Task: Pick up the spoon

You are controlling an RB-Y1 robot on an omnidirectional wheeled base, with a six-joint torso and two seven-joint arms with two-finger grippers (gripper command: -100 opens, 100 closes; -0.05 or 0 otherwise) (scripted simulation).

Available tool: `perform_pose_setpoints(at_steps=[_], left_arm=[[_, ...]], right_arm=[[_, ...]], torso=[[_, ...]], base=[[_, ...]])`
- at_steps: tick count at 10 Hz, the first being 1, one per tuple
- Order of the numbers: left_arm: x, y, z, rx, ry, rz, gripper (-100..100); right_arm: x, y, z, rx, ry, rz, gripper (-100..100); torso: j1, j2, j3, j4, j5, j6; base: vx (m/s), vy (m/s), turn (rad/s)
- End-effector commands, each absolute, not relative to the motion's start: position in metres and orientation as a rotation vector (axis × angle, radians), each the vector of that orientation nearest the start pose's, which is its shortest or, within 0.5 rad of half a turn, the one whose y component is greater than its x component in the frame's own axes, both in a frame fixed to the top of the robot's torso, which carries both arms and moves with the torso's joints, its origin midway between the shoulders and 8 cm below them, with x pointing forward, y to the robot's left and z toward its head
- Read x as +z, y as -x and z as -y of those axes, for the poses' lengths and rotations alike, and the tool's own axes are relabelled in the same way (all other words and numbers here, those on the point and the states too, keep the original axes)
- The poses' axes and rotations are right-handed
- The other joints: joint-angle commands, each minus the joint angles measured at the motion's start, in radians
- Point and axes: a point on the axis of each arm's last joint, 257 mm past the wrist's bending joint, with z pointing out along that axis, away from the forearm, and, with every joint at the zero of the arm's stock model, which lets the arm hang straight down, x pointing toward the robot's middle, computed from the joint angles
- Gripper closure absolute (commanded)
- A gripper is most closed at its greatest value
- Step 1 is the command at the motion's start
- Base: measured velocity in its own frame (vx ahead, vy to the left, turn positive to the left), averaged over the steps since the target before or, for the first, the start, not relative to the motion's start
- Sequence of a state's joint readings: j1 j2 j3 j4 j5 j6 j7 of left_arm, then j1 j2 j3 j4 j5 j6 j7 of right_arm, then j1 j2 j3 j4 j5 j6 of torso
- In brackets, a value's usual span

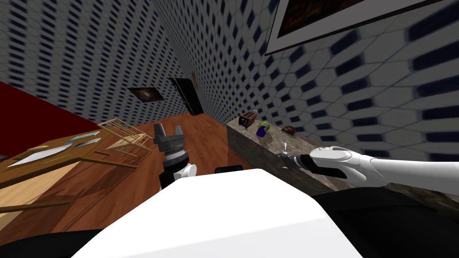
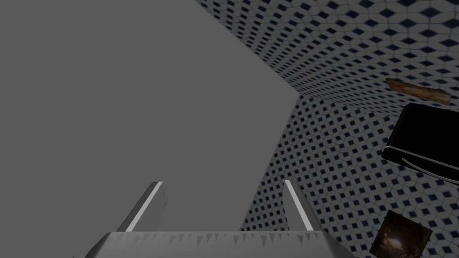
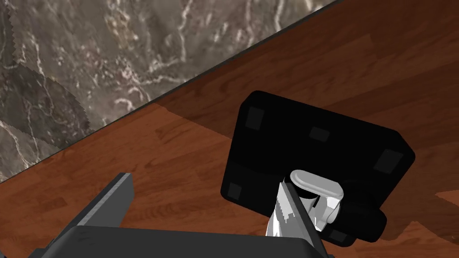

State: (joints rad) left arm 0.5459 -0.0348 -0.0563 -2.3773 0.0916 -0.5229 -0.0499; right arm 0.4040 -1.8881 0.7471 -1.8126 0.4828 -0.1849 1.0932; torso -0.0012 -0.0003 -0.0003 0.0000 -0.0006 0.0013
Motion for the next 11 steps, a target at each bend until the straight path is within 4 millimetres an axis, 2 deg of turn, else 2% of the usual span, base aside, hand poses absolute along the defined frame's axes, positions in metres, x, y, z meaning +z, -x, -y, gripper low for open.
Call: perform_pose_setpoints(at_steps=[1,2,4,6,8,9,11], left_arm=[[0.057,-0.317,-0.278,-1.366,0.666,-0.481,0],[0.057,-0.317,-0.278,-1.366,0.666,-0.481,0],[0.057,-0.317,-0.278,-1.366,0.666,-0.481,0],[0.057,-0.317,-0.278,-1.366,0.666,-0.481,0],[0.057,-0.317,-0.278,-1.366,0.666,-0.481,0],[0.057,-0.317,-0.278,-1.366,0.666,-0.481,0],[0.057,-0.317,-0.278,-1.366,0.666,-0.481,0]], right_arm=[[-0.333,-0.181,0.536,-0.284,2.255,-1.849,-100],[-0.331,-0.172,0.557,-0.319,2.332,-1.835,-100],[-0.331,-0.171,0.557,-0.316,2.310,-1.859,-100],[-0.331,-0.172,0.557,-0.319,2.332,-1.835,-100],[-0.327,-0.154,0.590,-0.366,2.458,-1.807,-100],[-0.327,-0.155,0.590,-0.366,2.421,-1.841,-100],[-0.327,-0.154,0.590,-0.366,2.458,-1.807,-100]], torso=[[0.000,0.000,0.000,0.000,0.000,0.000],[-0.002,-0.002,-0.001,0.000,0.000,-0.001],[-0.006,-0.005,-0.003,-0.001,-0.001,0.000],[0.000,-0.001,-0.001,0.000,0.000,0.000],[0.000,0.000,0.000,0.000,0.000,0.000],[-0.006,-0.006,-0.003,-0.001,-0.001,-0.001],[-0.003,-0.003,-0.002,-0.001,-0.001,0.000]], base=[[0.074,-0.057,0.105],[0.128,-0.129,0.189],[0.082,-0.081,0.029],[0.011,-0.001,-0.007],[0.089,-0.087,0.142],[0.127,-0.133,0.060],[0.025,-0.031,-0.018]])
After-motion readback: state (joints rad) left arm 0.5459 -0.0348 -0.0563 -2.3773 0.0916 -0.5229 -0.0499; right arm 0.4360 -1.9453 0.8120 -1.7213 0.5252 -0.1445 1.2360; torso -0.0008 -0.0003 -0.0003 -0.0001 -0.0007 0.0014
